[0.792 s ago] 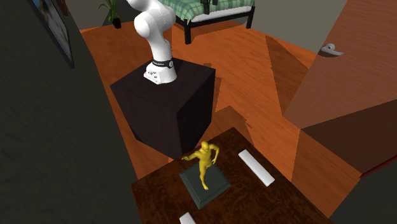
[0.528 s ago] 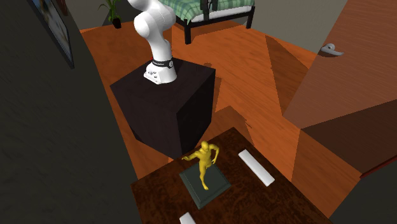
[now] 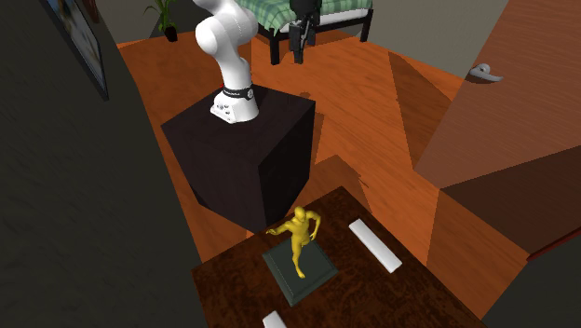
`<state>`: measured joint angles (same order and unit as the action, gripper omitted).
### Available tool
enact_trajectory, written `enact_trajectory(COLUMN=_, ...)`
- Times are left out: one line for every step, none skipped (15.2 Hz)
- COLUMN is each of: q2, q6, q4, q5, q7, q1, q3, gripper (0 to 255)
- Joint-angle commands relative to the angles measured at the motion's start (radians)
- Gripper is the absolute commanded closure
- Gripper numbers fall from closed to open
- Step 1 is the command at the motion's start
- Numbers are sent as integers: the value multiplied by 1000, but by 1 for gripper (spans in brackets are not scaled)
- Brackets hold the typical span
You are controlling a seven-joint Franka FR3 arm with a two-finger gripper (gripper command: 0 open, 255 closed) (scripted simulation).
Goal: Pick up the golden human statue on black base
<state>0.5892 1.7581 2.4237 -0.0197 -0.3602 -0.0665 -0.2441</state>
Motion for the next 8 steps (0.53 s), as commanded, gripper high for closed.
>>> enact_trajectory(q2=-59, q6=44, q4=-10, q5=8, q7=-47, q1=-5, q3=-37, gripper=0)
enact_trajectory(q2=-88, q6=63, q4=-17, q5=11, q7=-71, q1=-7, q3=-56, gripper=0)
enact_trajectory(q2=-119, q6=82, q4=-25, q5=11, q7=-96, q1=-9, q3=-75, gripper=0)
enact_trajectory(q2=-151, q6=101, q4=-35, q5=11, q7=-121, q1=-10, q3=-93, gripper=0)
enact_trajectory(q2=-184, q6=119, q4=-46, q5=9, q7=-146, q1=-11, q3=-112, gripper=0)
enact_trajectory(q2=-217, q6=136, q4=-59, q5=5, q7=-172, q1=-12, q3=-130, gripper=0)
enact_trajectory(q2=-252, q6=153, q4=-73, q5=-1, q7=-198, q1=-12, q3=-148, gripper=0)
enact_trajectory(q2=-288, q6=169, q4=-88, q5=-9, q7=-225, q1=-13, q3=-165, gripper=0)
